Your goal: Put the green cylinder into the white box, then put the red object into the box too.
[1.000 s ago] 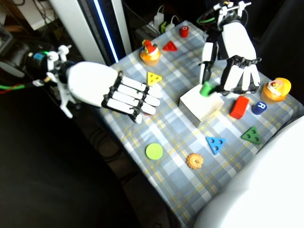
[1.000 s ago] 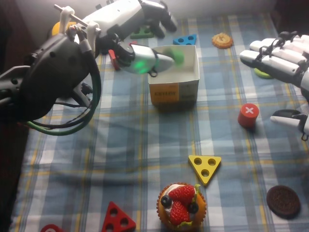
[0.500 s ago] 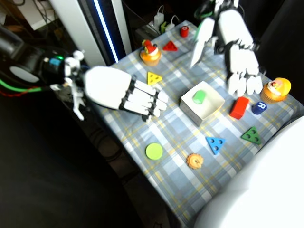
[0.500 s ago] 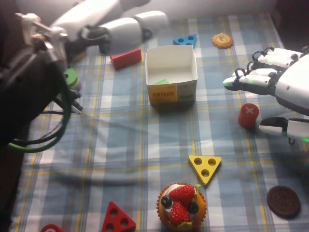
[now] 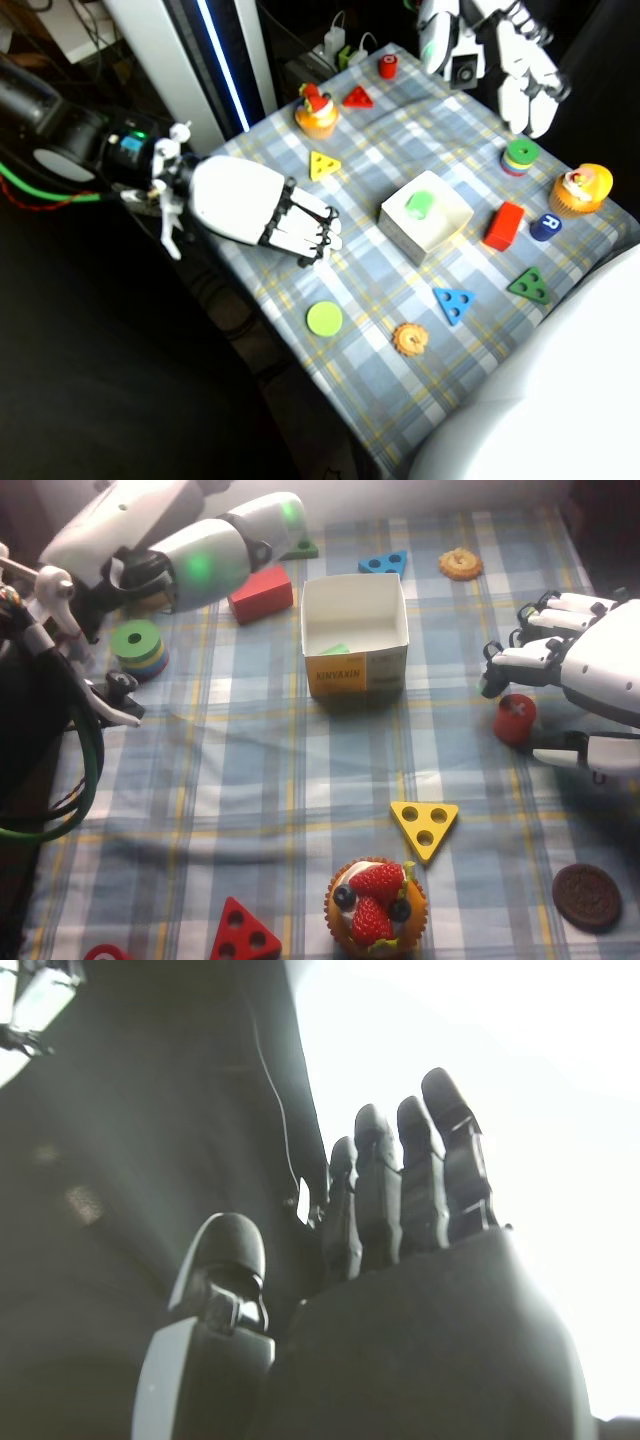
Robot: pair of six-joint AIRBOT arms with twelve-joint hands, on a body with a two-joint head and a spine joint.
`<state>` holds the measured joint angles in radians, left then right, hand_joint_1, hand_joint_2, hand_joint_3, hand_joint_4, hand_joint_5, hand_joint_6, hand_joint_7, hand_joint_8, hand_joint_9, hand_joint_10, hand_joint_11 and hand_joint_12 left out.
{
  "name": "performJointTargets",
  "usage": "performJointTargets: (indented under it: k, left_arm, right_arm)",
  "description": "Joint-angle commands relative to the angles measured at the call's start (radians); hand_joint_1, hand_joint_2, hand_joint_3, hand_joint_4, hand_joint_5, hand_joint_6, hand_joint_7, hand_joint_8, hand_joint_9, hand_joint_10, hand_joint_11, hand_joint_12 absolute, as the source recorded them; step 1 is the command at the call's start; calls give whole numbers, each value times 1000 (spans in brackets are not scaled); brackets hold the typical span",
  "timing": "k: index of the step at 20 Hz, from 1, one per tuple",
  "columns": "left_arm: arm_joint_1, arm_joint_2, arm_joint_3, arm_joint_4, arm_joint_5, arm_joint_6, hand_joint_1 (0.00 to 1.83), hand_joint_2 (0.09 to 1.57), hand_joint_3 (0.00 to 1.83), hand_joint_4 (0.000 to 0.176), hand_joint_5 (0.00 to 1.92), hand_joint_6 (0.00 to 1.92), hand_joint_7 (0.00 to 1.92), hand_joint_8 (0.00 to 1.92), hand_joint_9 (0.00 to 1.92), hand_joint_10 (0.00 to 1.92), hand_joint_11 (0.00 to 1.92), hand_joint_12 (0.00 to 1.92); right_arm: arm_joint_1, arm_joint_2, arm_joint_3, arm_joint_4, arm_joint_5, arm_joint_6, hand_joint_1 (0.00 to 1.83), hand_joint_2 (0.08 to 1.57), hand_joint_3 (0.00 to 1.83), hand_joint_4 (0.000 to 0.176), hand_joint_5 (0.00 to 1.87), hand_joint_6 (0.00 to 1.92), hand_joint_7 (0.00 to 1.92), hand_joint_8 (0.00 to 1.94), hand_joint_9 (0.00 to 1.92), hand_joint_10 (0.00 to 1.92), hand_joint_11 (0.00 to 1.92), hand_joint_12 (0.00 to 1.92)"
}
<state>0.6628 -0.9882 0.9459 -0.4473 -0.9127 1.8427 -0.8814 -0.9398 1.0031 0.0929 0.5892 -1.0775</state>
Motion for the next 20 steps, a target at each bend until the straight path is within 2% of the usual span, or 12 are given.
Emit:
performJointTargets:
  k: [1,2,3,4,5,7,9,11,13,15,18,20]
  left_arm:
    - [-6,3,-8,38,-123,-6,94,1371,0,47,308,12,340,7,207,128,0,986]
    - [-3,3,-8,34,-126,-6,113,1367,0,52,309,11,352,9,211,121,0,979]
    - [2,6,-8,28,-132,-6,156,1367,0,57,324,12,378,9,236,111,0,978]
    - [7,8,-10,24,-137,-6,156,1367,0,57,324,12,378,9,236,111,0,978]
    - [16,13,-12,14,-142,-6,127,1363,0,45,313,5,397,7,237,90,0,927]
    - [38,22,-19,-3,-156,-6,146,1355,0,39,322,7,424,10,260,87,0,950]
    - [67,33,-33,-19,-178,-6,188,1343,0,58,342,12,408,0,256,74,0,983]
    - [99,44,-49,-38,-206,-6,240,1348,0,33,347,11,380,5,257,65,0,919]
    - [130,48,-61,-56,-228,-6,269,1349,0,23,356,11,383,5,276,70,0,976]
    - [159,48,-67,-76,-231,-6,327,1339,0,36,400,19,361,3,260,52,0,934]
    - [203,41,-72,-115,-230,-10,578,1415,8,57,406,11,346,4,235,32,0,776]
    - [220,36,-72,-130,-230,-14,776,1417,0,27,437,16,391,10,272,42,0,835]
  right_arm:
    - [15,-6,7,2,102,0,920,1264,2,0,328,799,586,298,125,1149,0,1740]
    - [18,-13,12,2,97,0,925,1272,1,0,375,772,614,363,159,1162,0,1786]
    - [21,-20,19,2,92,7,1110,1293,0,0,585,1505,738,1385,338,1438,0,1879]
    - [23,-22,23,2,92,13,1110,1293,0,0,585,1505,738,1385,338,1438,0,1879]
    - [31,-22,26,1,97,24,1149,1270,0,0,659,1388,774,1480,422,1659,25,1919]
    - [41,-16,26,-5,130,41,1168,1258,0,0,673,1339,799,1480,433,1670,24,1921]
    - [61,10,16,-40,197,95,1149,1262,0,0,672,1395,777,1464,458,1712,149,1921]
    - [94,29,7,-67,242,116,1120,1307,11,0,602,1458,693,1632,364,1866,114,1921]
    - [139,32,10,-92,250,116,1124,1318,9,0,600,1432,667,1698,356,1910,83,1921]
    - [193,16,31,-106,249,117,1123,1305,0,0,602,1463,712,1575,424,1800,207,1921]
    - [273,-50,79,-131,215,117,1118,1310,2,0,548,1585,738,1486,423,1594,12,1921]
    - [315,-99,112,-157,179,117,1117,1305,0,0,594,1505,716,1537,447,1568,135,1921]
